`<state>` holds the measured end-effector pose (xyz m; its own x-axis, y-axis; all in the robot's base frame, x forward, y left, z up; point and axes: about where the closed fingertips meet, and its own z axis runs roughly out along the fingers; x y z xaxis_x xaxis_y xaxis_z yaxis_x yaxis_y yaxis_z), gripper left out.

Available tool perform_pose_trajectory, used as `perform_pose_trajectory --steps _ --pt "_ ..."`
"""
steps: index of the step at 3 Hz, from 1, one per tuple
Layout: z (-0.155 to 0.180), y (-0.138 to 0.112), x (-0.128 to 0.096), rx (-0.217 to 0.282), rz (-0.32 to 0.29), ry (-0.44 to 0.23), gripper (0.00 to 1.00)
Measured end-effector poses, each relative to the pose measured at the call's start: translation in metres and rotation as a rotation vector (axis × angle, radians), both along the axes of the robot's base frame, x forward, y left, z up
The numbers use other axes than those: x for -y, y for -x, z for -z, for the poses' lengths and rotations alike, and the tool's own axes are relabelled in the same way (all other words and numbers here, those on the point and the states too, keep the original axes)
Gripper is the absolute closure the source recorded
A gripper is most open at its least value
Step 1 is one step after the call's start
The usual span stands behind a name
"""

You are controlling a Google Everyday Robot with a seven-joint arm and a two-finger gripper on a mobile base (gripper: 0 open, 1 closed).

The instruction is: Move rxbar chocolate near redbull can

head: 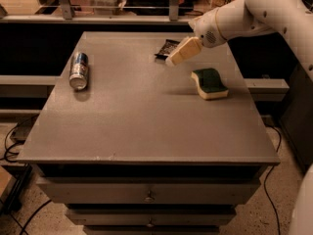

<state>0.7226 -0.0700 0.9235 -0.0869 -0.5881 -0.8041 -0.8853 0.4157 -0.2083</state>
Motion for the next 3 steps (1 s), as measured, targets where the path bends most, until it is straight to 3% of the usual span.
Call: perform_pose_trajectory --steps 2,3 --pt "0.006 -0.012 -0.005 -0.005 0.01 -0.02 0.0" --pt "0.018 -0.033 -0.014 -0.005 0.003 -0.021 0.0"
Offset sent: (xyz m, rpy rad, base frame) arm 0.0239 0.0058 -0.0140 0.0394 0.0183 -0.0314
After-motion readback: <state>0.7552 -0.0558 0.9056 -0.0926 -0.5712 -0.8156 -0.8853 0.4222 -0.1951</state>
